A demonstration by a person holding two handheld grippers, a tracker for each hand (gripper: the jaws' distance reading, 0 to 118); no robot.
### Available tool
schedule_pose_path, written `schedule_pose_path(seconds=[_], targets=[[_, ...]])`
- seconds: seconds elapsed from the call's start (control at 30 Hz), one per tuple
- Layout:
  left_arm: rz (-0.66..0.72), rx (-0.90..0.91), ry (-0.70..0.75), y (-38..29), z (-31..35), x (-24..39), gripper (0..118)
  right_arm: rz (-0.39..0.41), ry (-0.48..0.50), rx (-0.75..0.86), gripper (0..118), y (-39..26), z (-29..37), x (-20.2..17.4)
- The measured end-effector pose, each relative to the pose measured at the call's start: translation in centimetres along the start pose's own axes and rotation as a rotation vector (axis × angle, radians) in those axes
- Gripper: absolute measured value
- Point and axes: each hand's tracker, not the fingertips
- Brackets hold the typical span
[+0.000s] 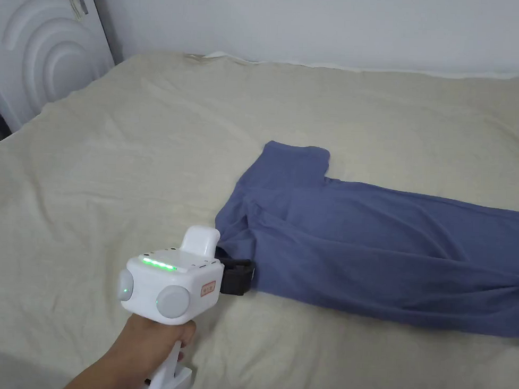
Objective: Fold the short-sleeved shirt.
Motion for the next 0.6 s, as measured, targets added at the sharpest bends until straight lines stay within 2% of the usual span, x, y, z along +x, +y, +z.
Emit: schedule_pose_path(seconds=[0.2, 0.27, 0.3, 0.33, 0.37, 0.4, 0.6], targets=[[0.143, -0.089, -0.080, -0.1, -1.9, -0.2, 99, -0.010, 0.001, 0.000, 7, -0.2, -0.1, 0.3], [0.127, -0.079, -0.059, 0.0, -1.8, -0.1, 95, -0.012, 0.002, -0.001, 7, -0.2, -0.1, 0.3], [0.122, -0.081, -0.060, 0.1, -1.8, -0.1, 84, -0.012, 0.003, 0.000, 7, -0.2, 0.0, 0.3], [0.125, -0.081, -0.063, 0.2, -1.7, -0.1, 66, -0.013, 0.003, 0.001, 7, -0.3, -0.1, 0.5], [0.131, -0.077, -0.049, 0.3, -1.3, -0.1, 19, -0.016, 0.003, 0.001, 7, -0.4, -0.1, 0.6], [0.123, -0.064, -0.033, 0.3, -1.1, 0.0, 7, -0.017, 0.002, 0.002, 7, -0.4, -0.1, 0.6], [0.078, -0.052, -0.016, 0.5, -1.0, 1.1, 7, -0.029, 0.006, 0.014, 7, -0.6, 0.2, 1.0]])
